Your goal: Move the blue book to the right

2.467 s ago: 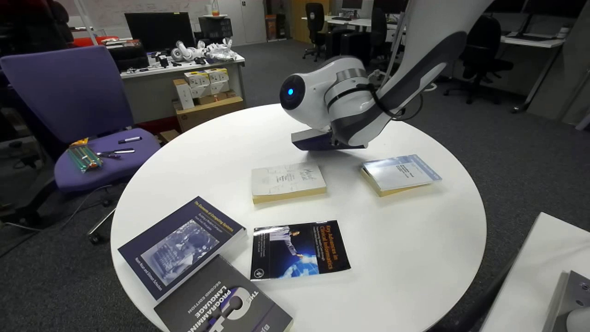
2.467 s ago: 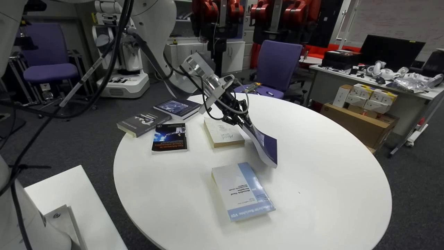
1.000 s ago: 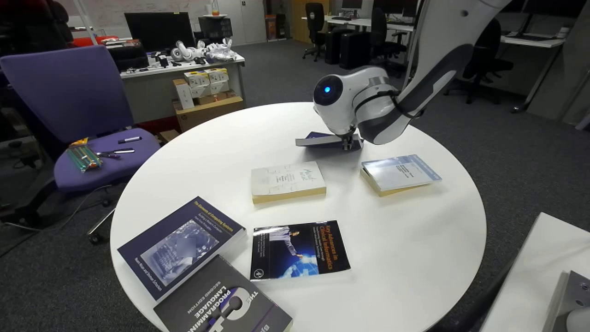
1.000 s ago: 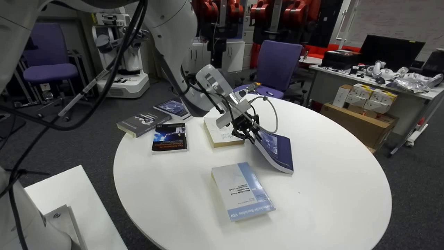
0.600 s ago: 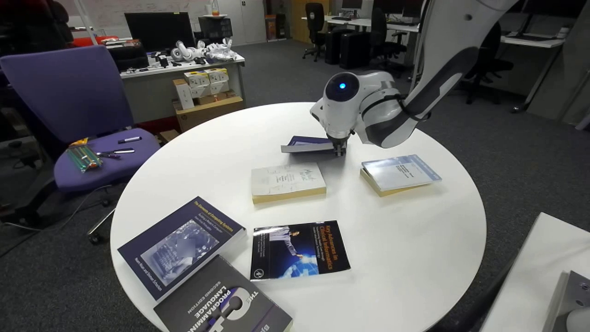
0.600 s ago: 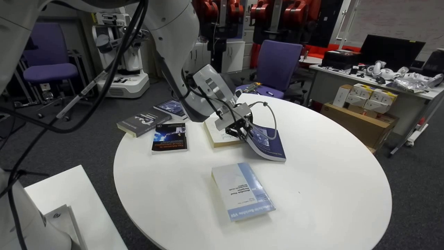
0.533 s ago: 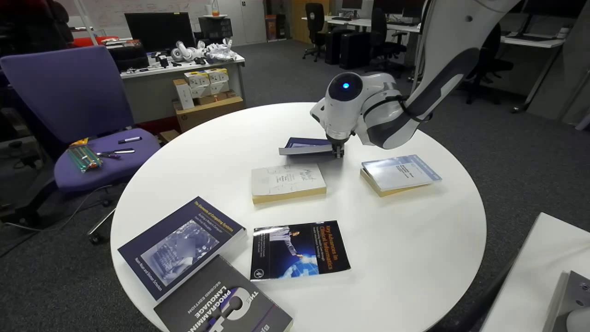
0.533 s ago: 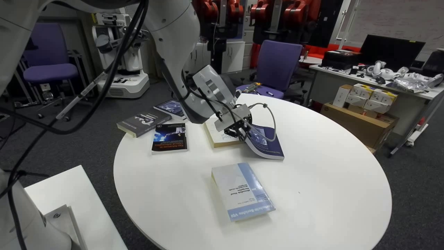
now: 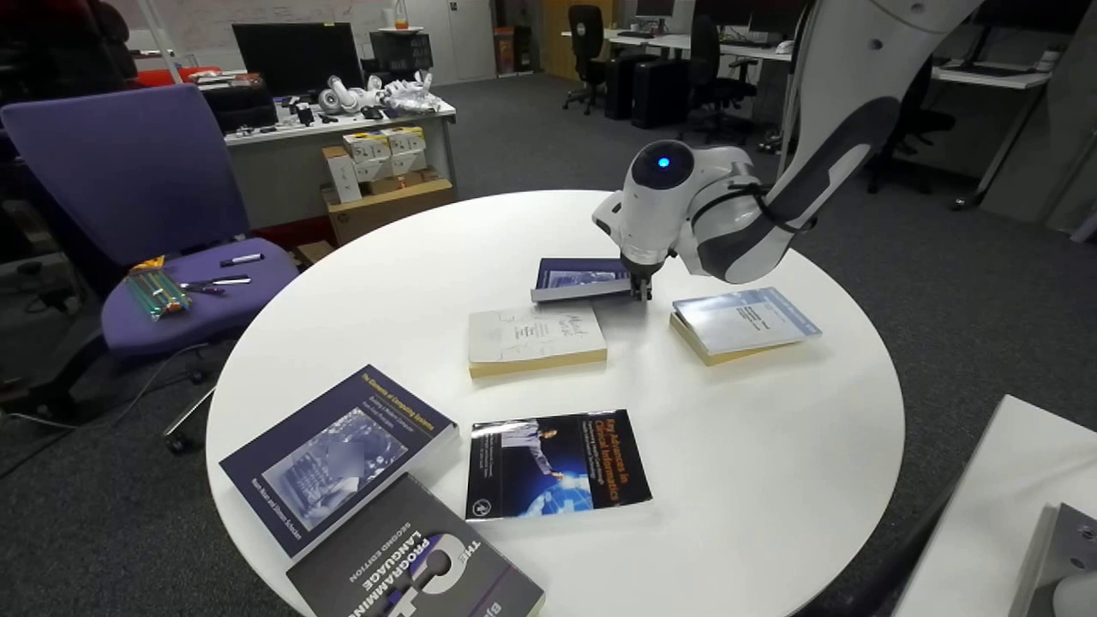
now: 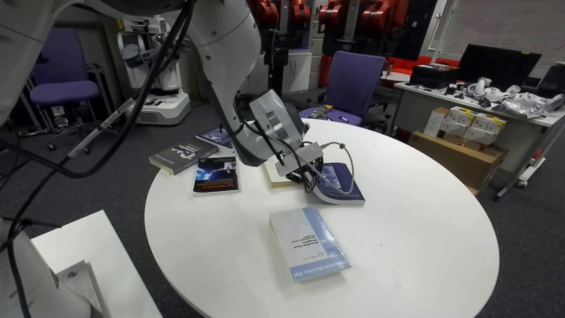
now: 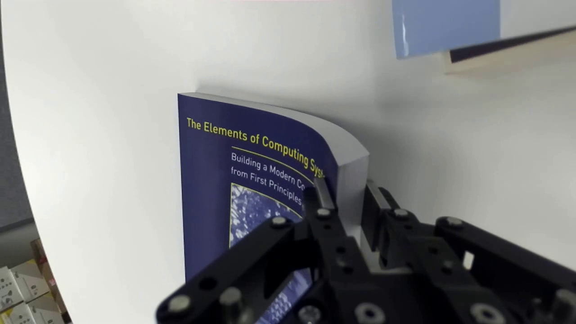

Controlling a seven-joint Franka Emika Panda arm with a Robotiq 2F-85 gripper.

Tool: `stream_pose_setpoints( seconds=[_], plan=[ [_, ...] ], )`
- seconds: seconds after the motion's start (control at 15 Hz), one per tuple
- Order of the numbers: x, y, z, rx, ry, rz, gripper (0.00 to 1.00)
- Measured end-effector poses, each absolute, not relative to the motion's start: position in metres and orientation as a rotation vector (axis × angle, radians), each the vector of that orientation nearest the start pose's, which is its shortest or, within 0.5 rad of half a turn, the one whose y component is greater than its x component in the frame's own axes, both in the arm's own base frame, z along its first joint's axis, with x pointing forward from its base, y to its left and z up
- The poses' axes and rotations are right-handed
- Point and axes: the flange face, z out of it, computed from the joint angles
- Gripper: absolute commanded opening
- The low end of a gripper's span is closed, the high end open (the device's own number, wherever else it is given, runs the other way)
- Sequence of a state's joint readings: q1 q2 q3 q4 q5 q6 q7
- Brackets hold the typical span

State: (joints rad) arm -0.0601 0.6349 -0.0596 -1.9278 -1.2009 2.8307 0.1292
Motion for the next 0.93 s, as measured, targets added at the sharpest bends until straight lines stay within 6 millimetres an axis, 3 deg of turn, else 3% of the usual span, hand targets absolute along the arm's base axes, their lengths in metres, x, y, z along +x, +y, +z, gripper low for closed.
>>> stream_pose_setpoints(
  seconds=[0.53,0.93],
  plan=[
    [0.589,-0.127,0.157,2.372,0.914,0.076,0.05],
    [0.568,-0.143,0.147,2.459,0.976,0.111,0.05]
  ],
)
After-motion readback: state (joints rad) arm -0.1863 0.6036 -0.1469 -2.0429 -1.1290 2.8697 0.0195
